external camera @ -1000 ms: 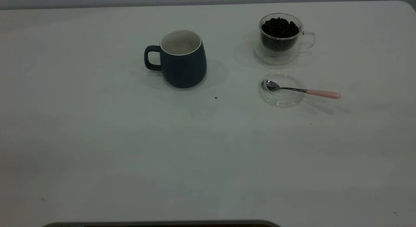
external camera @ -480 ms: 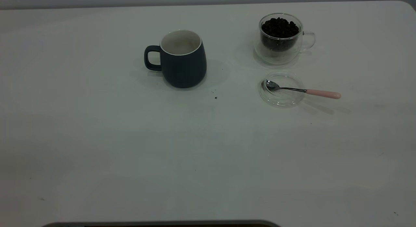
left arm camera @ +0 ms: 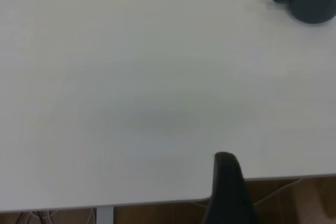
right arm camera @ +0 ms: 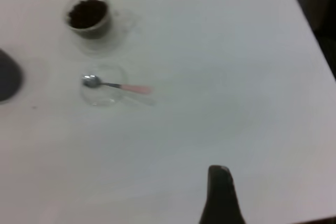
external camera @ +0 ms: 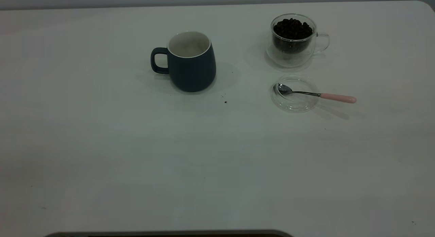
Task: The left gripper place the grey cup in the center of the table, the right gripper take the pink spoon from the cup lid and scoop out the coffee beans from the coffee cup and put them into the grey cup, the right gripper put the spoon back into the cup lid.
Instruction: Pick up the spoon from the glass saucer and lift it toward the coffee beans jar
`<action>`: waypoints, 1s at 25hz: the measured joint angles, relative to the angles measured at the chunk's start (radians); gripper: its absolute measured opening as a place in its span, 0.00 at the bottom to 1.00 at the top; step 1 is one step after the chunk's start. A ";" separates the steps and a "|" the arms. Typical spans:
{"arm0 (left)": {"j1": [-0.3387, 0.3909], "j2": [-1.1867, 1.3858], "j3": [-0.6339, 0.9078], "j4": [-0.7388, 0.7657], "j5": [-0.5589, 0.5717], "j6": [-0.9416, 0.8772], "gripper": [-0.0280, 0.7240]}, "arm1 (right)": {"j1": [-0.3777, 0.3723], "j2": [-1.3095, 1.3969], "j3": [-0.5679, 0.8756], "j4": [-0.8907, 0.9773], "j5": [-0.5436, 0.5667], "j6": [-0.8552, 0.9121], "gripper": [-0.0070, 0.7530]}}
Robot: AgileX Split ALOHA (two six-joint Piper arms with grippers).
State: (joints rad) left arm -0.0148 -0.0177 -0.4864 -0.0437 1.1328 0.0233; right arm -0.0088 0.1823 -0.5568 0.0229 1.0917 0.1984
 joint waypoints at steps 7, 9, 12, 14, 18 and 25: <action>0.000 0.000 0.000 0.000 0.000 0.000 0.79 | 0.000 0.523 -0.242 0.100 -0.019 -0.067 0.80; 0.000 0.000 0.000 0.000 0.000 0.000 0.79 | 0.000 0.656 -0.282 0.161 -0.026 -0.090 0.80; 0.000 0.000 0.000 0.000 0.000 0.000 0.79 | 0.000 0.845 -0.308 0.253 -0.070 -0.140 0.80; 0.000 0.000 0.000 0.000 0.000 0.000 0.79 | 0.000 0.938 -0.311 0.311 -0.108 -0.169 0.80; 0.000 0.000 0.000 0.000 0.000 -0.001 0.79 | -0.003 1.086 -0.313 0.394 -0.176 -0.192 0.80; 0.000 0.000 0.000 0.000 0.000 -0.001 0.79 | -0.158 1.274 -0.314 0.620 -0.181 -0.402 0.80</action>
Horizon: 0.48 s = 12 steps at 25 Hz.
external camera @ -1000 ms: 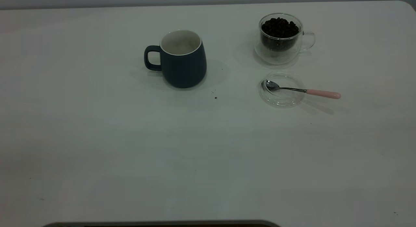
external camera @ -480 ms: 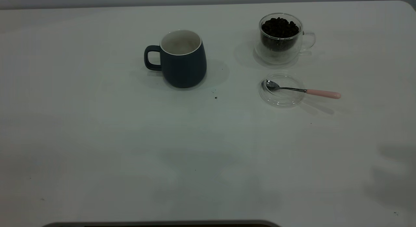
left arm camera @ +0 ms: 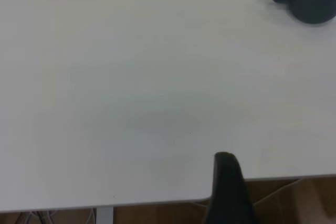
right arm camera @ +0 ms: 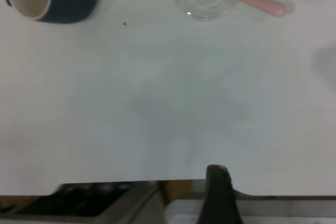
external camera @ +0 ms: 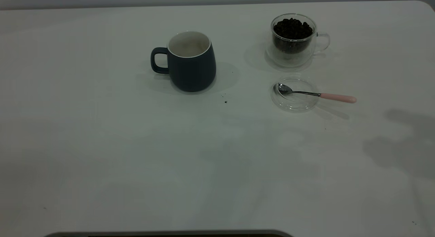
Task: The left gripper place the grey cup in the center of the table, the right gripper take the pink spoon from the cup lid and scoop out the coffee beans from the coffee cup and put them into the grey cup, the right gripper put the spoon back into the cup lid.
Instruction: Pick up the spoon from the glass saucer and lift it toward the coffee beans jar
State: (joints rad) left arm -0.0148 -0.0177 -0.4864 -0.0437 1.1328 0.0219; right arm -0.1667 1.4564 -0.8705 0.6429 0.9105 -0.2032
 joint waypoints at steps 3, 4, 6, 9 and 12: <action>0.000 0.000 0.000 0.000 0.000 0.000 0.79 | -0.056 0.070 0.011 0.118 0.003 -0.124 0.80; 0.000 0.000 0.000 0.000 0.000 0.000 0.79 | -0.069 0.094 0.020 0.151 -0.006 -0.159 0.80; 0.000 0.000 0.000 0.000 0.000 0.000 0.79 | -0.089 0.143 0.040 0.240 -0.036 -0.237 0.80; 0.000 0.000 0.000 0.000 0.000 0.000 0.79 | -0.111 0.226 0.077 0.368 -0.091 -0.350 0.80; 0.000 0.000 0.000 0.000 0.000 0.000 0.79 | -0.115 0.317 0.108 0.499 -0.135 -0.477 0.80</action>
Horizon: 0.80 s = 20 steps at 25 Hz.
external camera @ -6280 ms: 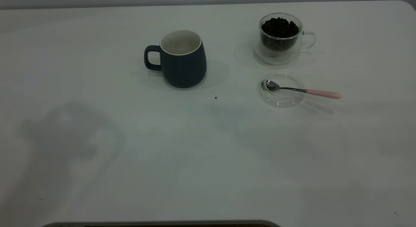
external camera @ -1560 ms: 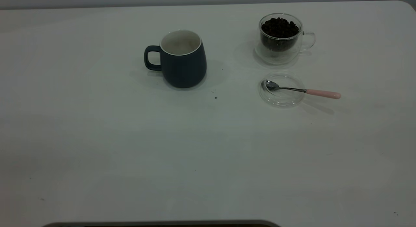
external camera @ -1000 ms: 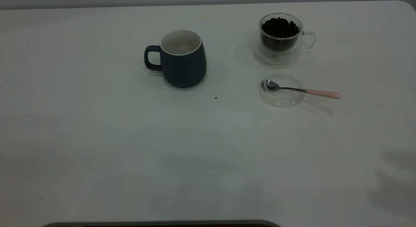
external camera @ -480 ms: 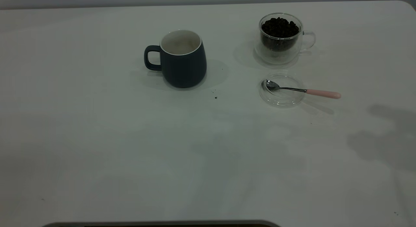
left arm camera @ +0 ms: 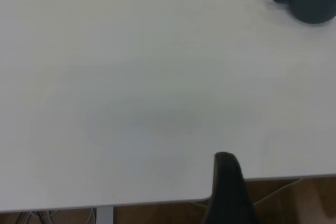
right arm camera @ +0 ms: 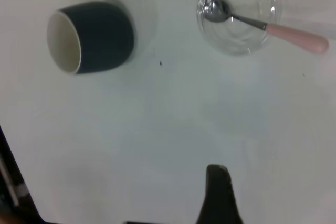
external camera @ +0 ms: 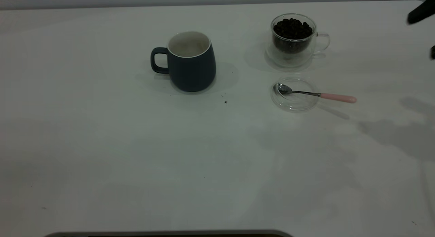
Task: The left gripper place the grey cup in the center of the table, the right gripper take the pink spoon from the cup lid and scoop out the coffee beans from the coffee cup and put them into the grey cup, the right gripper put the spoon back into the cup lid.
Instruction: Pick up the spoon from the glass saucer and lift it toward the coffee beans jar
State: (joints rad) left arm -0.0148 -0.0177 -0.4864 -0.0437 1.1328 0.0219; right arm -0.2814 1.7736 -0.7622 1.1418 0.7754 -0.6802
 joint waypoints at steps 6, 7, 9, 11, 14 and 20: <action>0.000 0.000 0.000 0.000 0.000 0.000 0.79 | 0.000 0.155 0.003 0.200 -0.043 -0.214 0.80; 0.000 0.000 0.000 0.000 0.000 0.000 0.79 | 0.000 0.181 0.003 0.222 -0.054 -0.238 0.80; 0.000 0.000 0.000 0.000 0.000 0.000 0.79 | 0.000 0.229 0.003 0.264 -0.066 -0.280 0.80; 0.000 0.000 0.000 0.000 0.000 0.000 0.79 | 0.000 0.278 0.003 0.303 -0.073 -0.316 0.80; 0.000 0.000 0.000 0.000 0.000 0.000 0.79 | 0.000 0.337 0.003 0.376 -0.077 -0.391 0.80; 0.000 0.000 0.000 0.000 0.000 0.000 0.79 | 0.000 0.438 0.002 0.565 -0.068 -0.586 0.80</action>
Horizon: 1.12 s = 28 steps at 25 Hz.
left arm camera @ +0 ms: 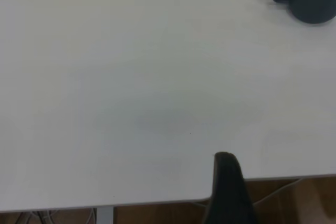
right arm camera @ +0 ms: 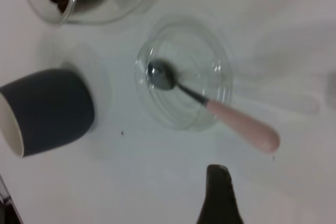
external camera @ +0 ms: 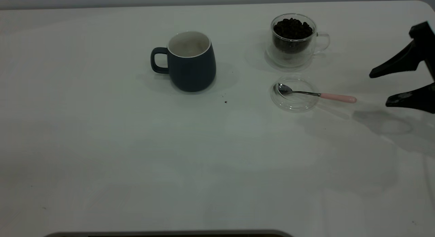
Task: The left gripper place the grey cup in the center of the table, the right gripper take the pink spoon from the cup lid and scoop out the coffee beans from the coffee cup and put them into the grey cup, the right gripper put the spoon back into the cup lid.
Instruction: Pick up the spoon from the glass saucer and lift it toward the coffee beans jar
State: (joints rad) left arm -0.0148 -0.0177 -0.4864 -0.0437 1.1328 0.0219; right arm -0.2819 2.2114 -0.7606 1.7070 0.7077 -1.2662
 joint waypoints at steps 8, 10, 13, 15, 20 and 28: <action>0.000 0.000 0.000 0.000 0.000 0.000 0.79 | 0.000 0.144 -0.021 0.095 0.050 -0.130 0.79; 0.000 0.000 0.000 0.000 0.000 0.000 0.79 | 0.000 0.174 -0.037 0.097 0.065 -0.147 0.79; 0.000 0.000 0.000 0.000 0.000 0.000 0.79 | 0.000 0.213 -0.069 0.097 0.099 -0.165 0.79; 0.000 0.000 0.000 0.000 0.000 0.000 0.79 | 0.002 0.235 -0.092 0.098 0.119 -0.169 0.79; 0.000 0.000 0.000 0.000 0.000 0.000 0.79 | 0.035 0.259 -0.142 0.098 0.140 -0.173 0.79; 0.000 0.000 0.000 0.000 0.000 0.000 0.79 | 0.103 0.260 -0.182 0.098 0.146 -0.139 0.79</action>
State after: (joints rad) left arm -0.0148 -0.0177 -0.4864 -0.0434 1.1328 0.0219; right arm -0.1793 2.4716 -0.9427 1.8050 0.8537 -1.4049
